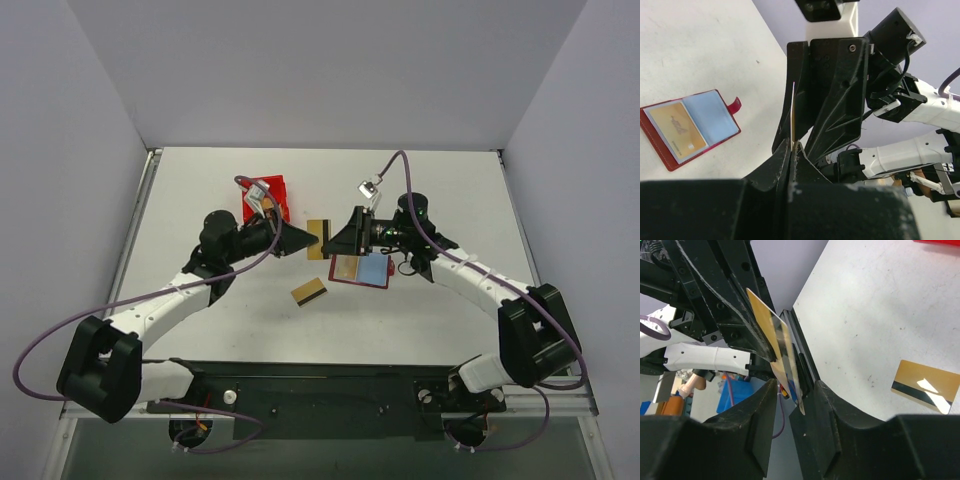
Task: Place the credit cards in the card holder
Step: Pick up the credit card at the corner of the board.
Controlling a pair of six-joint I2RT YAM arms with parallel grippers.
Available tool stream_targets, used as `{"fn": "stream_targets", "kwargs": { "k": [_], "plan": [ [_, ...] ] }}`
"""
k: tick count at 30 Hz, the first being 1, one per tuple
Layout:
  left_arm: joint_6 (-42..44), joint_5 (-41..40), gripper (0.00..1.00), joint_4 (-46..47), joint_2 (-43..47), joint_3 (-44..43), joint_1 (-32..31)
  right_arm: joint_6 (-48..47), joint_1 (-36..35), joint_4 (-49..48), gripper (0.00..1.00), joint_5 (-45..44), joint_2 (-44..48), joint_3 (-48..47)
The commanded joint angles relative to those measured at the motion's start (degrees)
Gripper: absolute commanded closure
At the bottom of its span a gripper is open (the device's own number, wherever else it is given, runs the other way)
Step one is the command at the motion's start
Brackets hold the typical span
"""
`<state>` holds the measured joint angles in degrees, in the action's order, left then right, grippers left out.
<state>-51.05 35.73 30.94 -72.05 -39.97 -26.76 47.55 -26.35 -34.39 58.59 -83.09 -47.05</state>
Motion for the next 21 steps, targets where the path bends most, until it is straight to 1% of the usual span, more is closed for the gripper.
{"fn": "stream_targets", "kwargs": {
  "k": [1,8,11,14,16,19,21],
  "plan": [
    [-2.3,3.7,1.00,5.0,-1.4,-0.5,-0.3,-4.7,-0.1,-0.8,0.67,-1.7,3.6,-1.1],
    [-3.4,4.8,1.00,6.1,-2.0,-0.8,-1.1,-4.4,0.2,-3.0,0.66,-3.3,6.0,0.6],
    [-4.1,4.4,1.00,6.8,-1.7,-0.2,-1.3,-4.2,0.2,-3.8,0.70,-3.7,6.4,1.2],
    [-5.1,4.3,1.00,8.3,-1.3,0.8,-1.4,-3.3,0.2,-4.6,0.78,-3.5,6.4,1.3],
    [-5.5,4.0,1.00,8.7,-1.2,1.0,-1.4,-2.9,0.2,-5.2,0.82,-3.3,6.3,1.5],
    [-5.8,3.8,1.00,9.2,-1.2,1.2,-1.4,-2.6,0.2,-5.6,0.83,-3.3,6.4,1.4],
    [-5.9,3.7,1.00,9.2,-1.2,1.4,-1.4,-2.5,0.2,-5.6,0.86,-3.3,6.3,1.3]
  ]
}}
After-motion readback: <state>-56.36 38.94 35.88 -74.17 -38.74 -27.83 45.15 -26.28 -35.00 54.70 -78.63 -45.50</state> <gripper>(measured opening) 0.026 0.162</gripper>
